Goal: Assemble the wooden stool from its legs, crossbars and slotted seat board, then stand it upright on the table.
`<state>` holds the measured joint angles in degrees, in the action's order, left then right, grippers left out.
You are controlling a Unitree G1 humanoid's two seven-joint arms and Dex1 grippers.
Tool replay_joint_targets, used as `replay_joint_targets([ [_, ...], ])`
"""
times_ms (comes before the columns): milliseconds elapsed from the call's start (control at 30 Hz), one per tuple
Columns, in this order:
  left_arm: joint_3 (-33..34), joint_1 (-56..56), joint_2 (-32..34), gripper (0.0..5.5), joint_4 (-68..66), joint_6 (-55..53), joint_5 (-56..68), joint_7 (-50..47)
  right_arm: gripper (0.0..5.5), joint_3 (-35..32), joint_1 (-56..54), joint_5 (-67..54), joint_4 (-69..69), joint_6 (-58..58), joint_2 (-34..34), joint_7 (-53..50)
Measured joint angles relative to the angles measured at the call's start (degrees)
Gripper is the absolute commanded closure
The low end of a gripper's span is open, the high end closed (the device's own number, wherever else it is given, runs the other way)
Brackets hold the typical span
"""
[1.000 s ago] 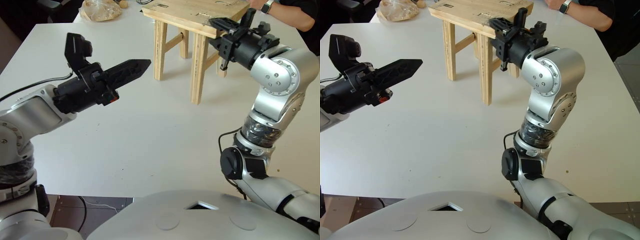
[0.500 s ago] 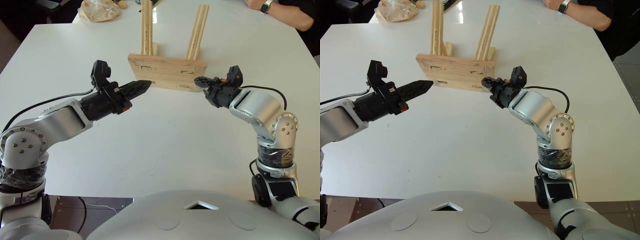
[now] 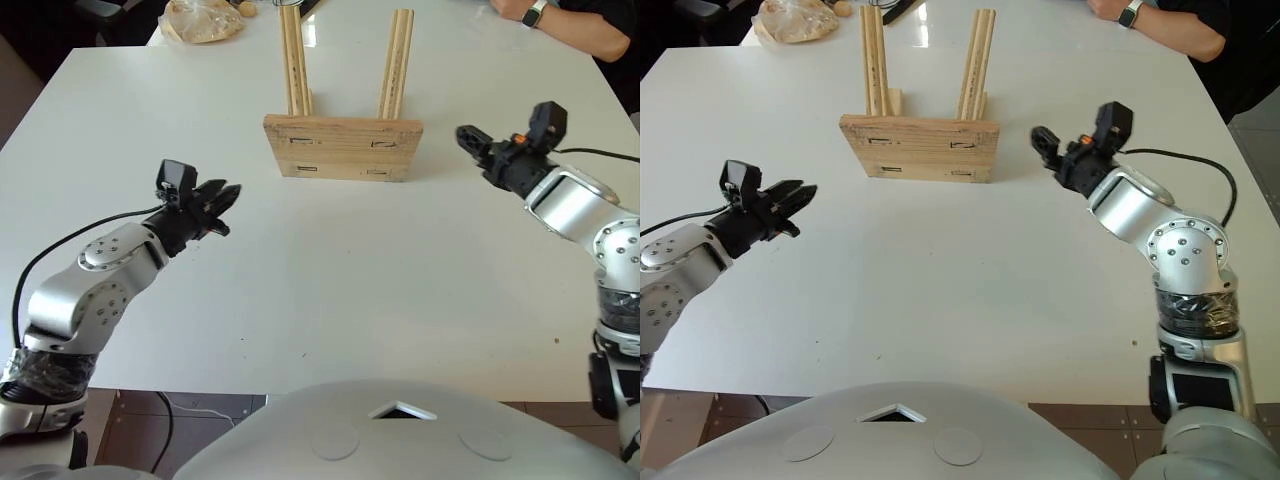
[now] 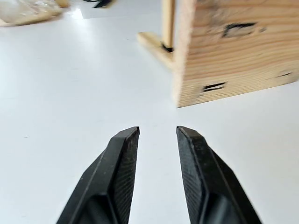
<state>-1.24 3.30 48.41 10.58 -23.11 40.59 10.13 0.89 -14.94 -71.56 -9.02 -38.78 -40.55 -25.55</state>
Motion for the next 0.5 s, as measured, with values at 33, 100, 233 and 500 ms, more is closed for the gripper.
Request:
replay_joint_targets([
  [33, -1.46, -1.15, -1.26, 3.41, -4.28, 3.13, -3.76, -0.32, 1.30, 1.93, -0.08, 4.93, 2.63, 2.09, -0.11, 1.97],
  [100, -4.26, -4.73, -5.57, 3.36, -14.85, 9.73, -11.40, -1.61, 1.30, 6.33, -0.42, 14.42, 9.46, 6.35, 1.53, 5.34],
  [233, -7.85, -13.32, -14.30, 3.73, -33.40, 21.16, -21.90, -3.28, 1.30, 12.61, -3.36, 28.24, 21.70, 14.21, 8.87, 11.41],
  [500, -8.25, -31.85, -25.80, 3.73, -65.12, 42.76, -36.05, -8.79, 1.30, 15.03, -15.20, 47.70, 47.62, 28.30, 25.06, 21.34],
])
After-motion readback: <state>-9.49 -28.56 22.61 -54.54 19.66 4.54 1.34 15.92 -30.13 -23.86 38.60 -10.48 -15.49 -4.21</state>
